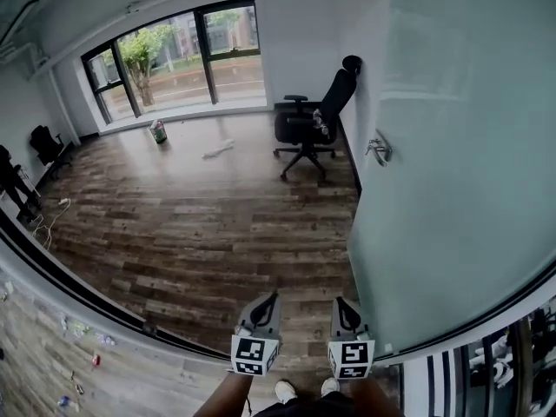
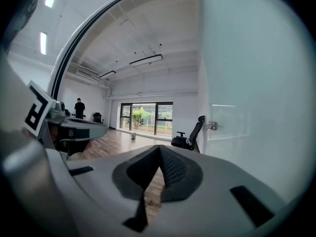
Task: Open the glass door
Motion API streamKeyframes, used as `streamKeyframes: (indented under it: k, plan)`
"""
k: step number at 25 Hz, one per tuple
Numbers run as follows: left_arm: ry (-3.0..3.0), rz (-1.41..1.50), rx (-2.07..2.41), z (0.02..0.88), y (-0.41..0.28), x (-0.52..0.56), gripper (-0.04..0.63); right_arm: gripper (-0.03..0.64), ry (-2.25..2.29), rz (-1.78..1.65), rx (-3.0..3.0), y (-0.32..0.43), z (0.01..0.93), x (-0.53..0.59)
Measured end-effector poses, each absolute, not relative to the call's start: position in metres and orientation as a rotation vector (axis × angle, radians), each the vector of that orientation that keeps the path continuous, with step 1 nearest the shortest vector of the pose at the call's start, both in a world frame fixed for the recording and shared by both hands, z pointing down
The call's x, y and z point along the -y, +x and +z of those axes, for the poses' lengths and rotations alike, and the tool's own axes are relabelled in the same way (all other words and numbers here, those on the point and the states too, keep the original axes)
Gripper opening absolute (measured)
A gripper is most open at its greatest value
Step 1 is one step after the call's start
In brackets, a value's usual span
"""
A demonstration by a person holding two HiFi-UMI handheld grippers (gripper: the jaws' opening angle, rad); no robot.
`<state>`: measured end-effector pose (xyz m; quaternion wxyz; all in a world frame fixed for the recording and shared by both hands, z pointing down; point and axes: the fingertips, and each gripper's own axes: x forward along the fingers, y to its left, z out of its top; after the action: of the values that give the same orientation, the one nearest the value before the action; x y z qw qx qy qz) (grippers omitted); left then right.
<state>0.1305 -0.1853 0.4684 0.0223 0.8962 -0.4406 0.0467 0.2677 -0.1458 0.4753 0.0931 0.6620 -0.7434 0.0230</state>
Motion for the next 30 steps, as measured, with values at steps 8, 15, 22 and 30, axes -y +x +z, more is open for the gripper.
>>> streamKeyframes:
  k: [8,15,22,30]
  plan:
    - [2.732,0.132,1.388,0.477,0.139,0.115,0.003,0.015,1.976,0.060,2.241,0.279,0.484,0.078]
    - [2.656,0.117,1.494,0.469,0.128,0.034,0.003,0.015,1.968,0.034,2.263,0.297,0.470,-0.009]
    - [2.618,0.149,1.540,0.481,0.117,-0.082,0.003,0.015,1.954,0.023,2.288,0.293,0.472,-0.118]
    - [2.629,0.190,1.483,0.488,0.090,-0.166,0.003,0.014,1.951,0.117,2.255,0.262,0.494,-0.206]
